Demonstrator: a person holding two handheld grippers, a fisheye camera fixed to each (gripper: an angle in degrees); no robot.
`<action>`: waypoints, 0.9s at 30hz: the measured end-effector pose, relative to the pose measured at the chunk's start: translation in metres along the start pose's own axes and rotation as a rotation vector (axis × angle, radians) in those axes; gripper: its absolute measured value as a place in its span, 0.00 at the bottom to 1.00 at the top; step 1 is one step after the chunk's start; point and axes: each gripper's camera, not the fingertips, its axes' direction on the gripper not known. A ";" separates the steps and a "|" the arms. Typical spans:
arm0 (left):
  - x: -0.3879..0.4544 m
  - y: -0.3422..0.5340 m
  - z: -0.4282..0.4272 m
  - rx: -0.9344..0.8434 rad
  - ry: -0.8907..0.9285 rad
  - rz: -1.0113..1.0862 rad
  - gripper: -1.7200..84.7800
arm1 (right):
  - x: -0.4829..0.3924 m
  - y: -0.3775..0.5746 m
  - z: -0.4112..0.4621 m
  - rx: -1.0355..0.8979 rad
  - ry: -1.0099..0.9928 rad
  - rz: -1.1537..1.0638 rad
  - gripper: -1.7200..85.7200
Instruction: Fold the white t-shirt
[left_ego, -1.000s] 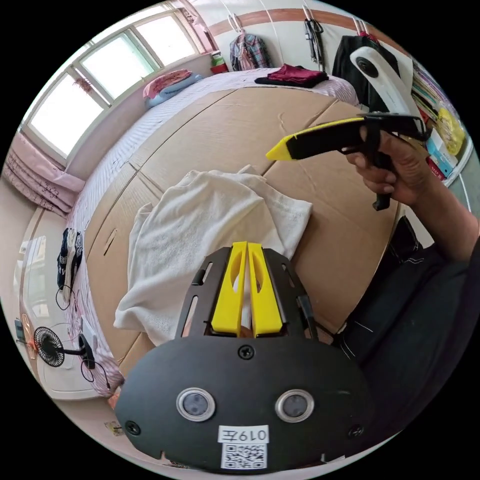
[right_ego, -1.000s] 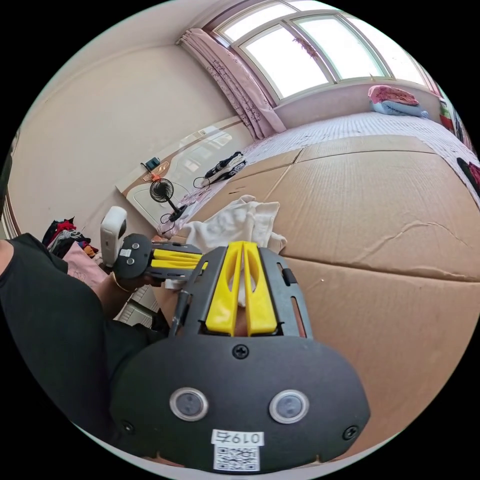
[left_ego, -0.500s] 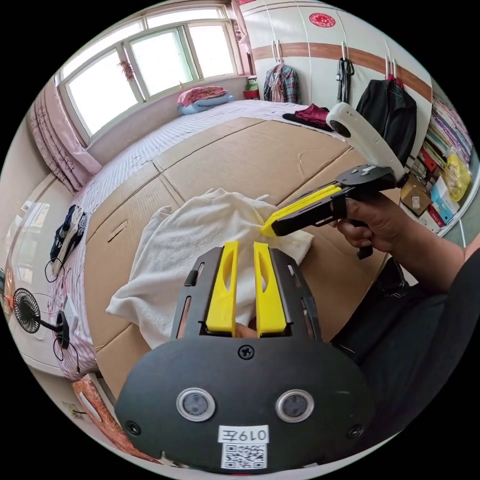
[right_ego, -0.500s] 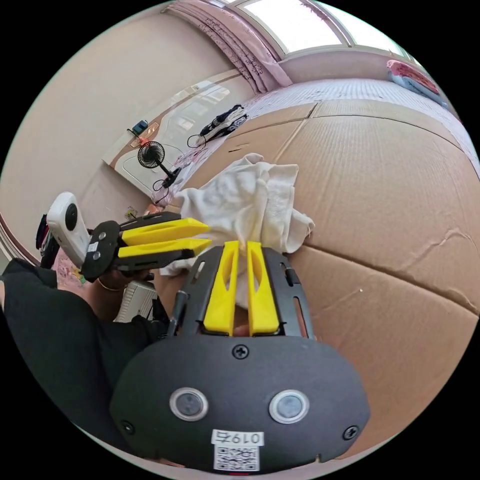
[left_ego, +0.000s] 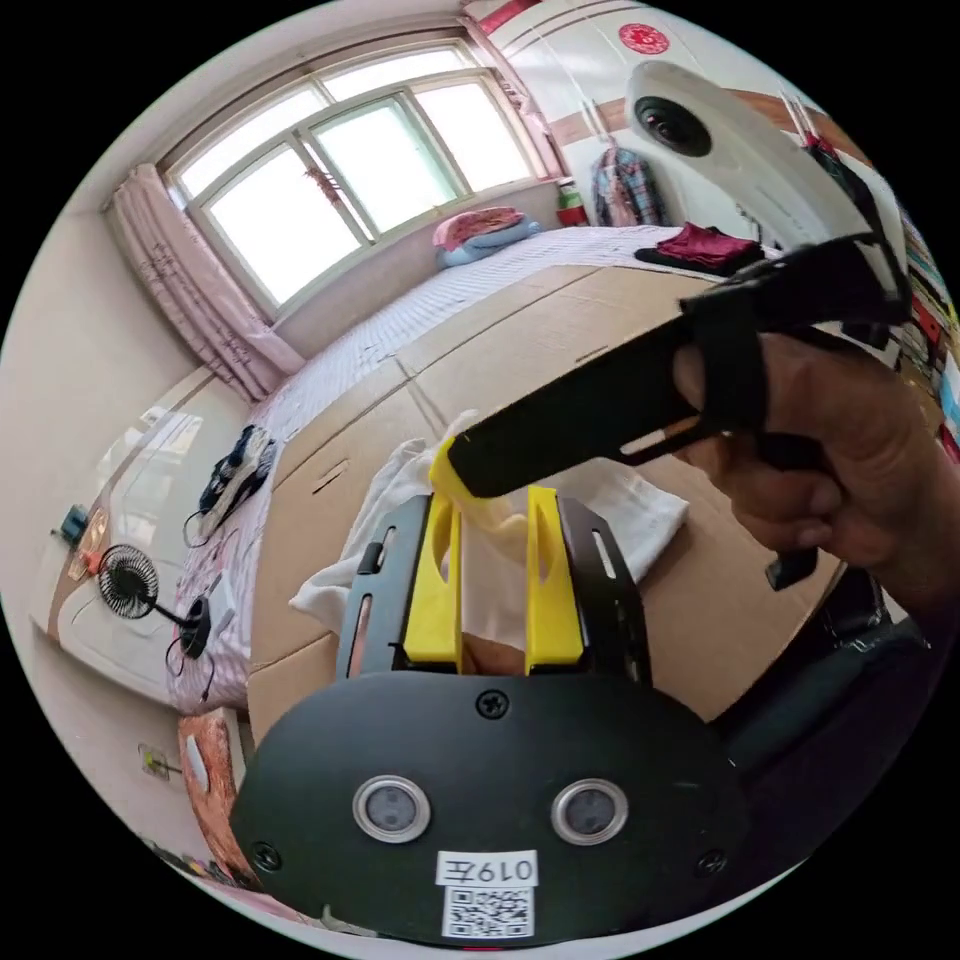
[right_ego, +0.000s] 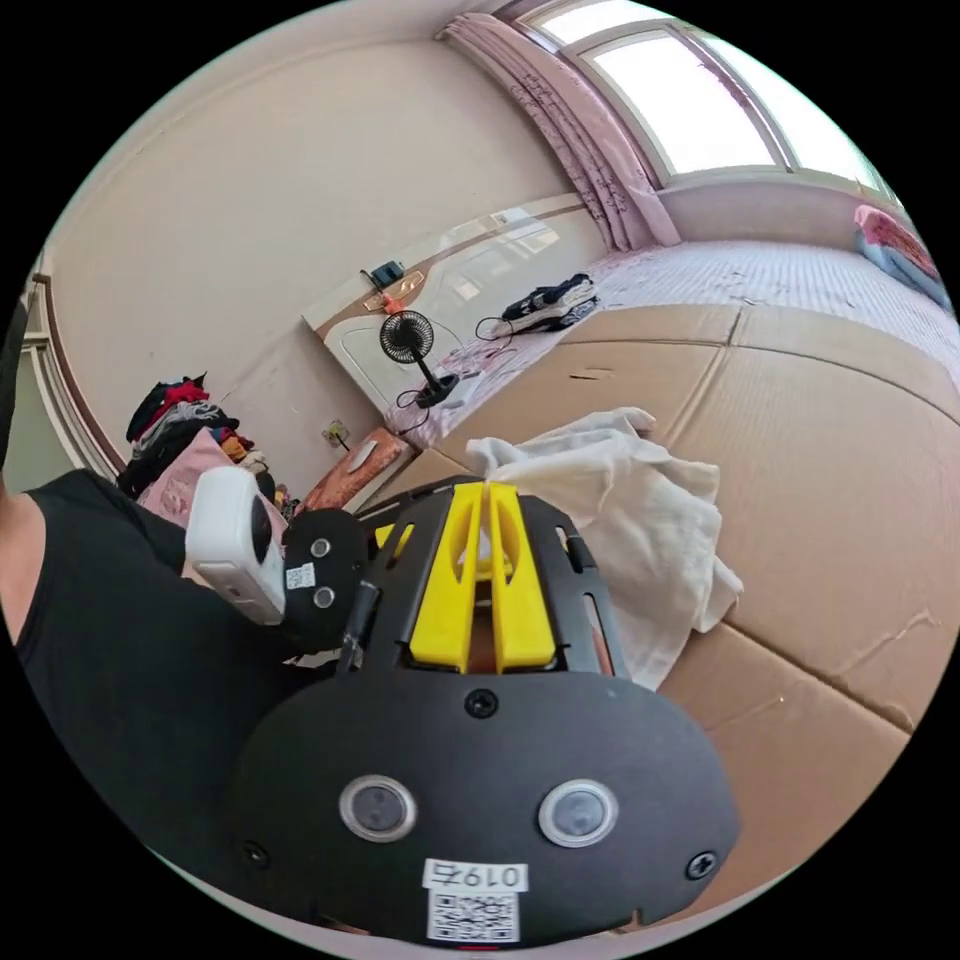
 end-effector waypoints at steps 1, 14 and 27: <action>-0.006 0.007 -0.004 0.011 -0.080 -0.049 0.06 | -0.004 0.003 0.005 -0.005 -0.009 -0.017 0.02; -0.126 0.067 -0.089 0.144 -0.109 -0.230 0.02 | 0.015 0.097 0.104 -0.130 0.363 -0.418 0.15; -0.121 0.028 -0.143 0.229 -0.154 -0.104 0.02 | -0.041 0.225 0.233 -0.183 0.351 -0.663 0.19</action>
